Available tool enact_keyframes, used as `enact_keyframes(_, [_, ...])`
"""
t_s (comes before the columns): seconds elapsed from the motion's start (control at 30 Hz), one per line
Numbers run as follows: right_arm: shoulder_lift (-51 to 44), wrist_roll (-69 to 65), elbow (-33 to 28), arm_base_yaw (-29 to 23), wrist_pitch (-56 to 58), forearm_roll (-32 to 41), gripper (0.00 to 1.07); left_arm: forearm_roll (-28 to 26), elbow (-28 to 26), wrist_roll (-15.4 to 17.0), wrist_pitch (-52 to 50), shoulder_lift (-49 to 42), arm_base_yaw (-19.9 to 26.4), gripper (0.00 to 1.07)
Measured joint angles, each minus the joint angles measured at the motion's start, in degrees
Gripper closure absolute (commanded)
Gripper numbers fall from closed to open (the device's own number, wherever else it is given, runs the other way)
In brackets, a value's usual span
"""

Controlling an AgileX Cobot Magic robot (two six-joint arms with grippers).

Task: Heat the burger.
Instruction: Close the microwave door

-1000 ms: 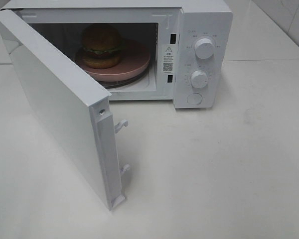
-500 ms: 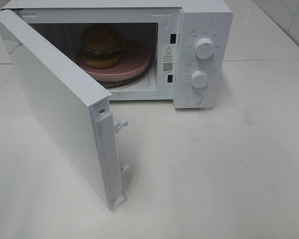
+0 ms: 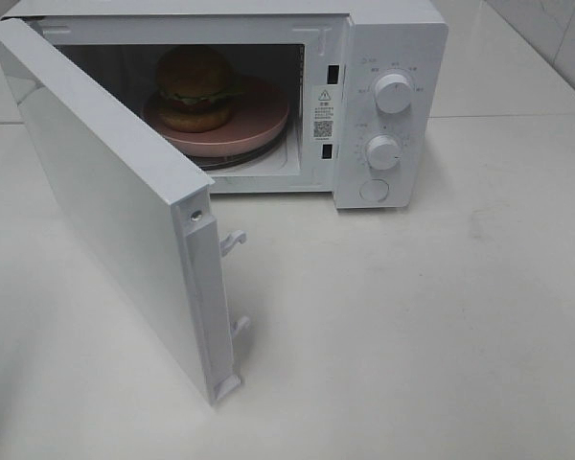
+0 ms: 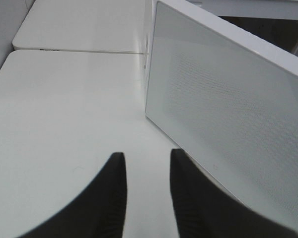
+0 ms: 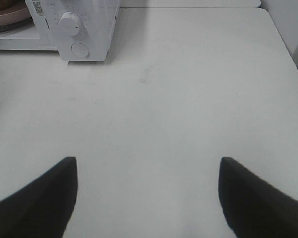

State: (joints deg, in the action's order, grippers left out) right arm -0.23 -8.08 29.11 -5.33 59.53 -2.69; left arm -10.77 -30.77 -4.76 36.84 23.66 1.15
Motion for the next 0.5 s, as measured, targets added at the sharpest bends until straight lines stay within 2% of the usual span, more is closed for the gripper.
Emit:
enact_keyframes(0.07, [0.0,0.0,0.0,0.0,0.0,0.0,0.32,0.0,0.7,0.0,-3.5,2.1,0.0,1.07])
enact_keyframes(0.27, [0.0,0.0,0.0,0.0,0.0,0.0,0.32,0.0,3.4,-0.1,-10.4,6.0,0.0,1.07])
enact_keyframes(0.5, [0.0,0.0,0.0,0.0,0.0,0.0,0.32,-0.1,8.4,-0.1,-26.5,12.0,0.0,1.07])
